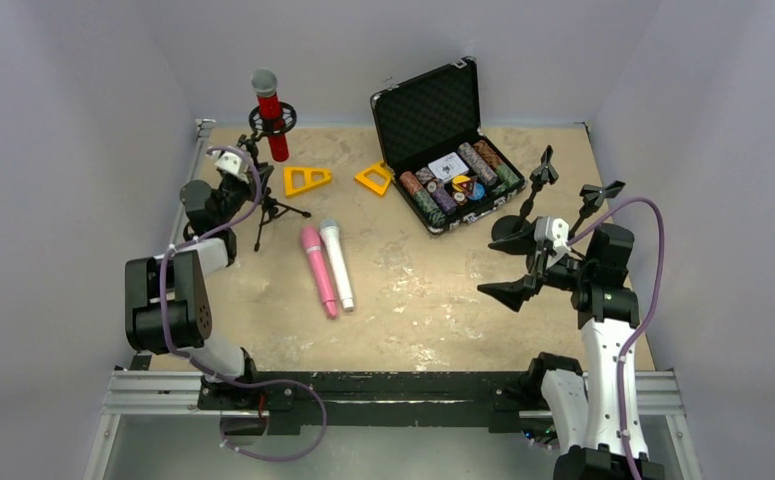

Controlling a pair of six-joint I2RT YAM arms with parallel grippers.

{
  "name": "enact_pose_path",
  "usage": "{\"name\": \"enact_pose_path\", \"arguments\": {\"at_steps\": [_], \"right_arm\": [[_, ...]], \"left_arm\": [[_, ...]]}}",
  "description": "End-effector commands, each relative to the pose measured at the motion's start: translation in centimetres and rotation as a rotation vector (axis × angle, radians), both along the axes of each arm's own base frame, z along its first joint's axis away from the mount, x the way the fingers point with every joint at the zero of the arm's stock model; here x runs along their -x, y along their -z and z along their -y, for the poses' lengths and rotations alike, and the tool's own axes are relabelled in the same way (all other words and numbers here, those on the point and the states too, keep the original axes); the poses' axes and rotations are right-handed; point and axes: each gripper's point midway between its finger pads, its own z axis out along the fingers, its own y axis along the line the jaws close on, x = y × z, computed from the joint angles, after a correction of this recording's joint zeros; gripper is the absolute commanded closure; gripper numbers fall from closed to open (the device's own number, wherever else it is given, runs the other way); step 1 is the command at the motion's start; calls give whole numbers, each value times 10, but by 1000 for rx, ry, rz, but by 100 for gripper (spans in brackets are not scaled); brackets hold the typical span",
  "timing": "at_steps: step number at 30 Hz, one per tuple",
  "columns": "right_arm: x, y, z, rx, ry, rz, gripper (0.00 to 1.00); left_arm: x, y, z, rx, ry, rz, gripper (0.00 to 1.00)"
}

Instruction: Attach the microphones to the stand

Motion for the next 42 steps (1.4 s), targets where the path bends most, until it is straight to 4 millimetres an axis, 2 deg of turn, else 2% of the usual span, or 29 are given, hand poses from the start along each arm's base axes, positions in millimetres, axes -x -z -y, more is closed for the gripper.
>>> {"name": "enact_pose_path", "arguments": {"at_steps": [1,7,14,24,28,42], "right_arm": [[5,-13,-3,-14,-32,46,3],[9,-15,-4,-17,-40,55,3],[12,-18,-5,-20,-50,68,3],[16,-19,-6,-22,-57,76,3],[16,-19,-6,-23,-57,74,3],[16,-19,-6,-24,-58,75,3]], "left_arm": [[13,14,4,-60,26,-43,88],[22,20,0,-49,-8,-102,87],[36,40,-1,-40,-27,-156,86],[43,36,-2,-63,-42,-113,77],[42,36,-3,-58,-50,-116,73],[33,30,-10,-36,-88,-150,67]]}}
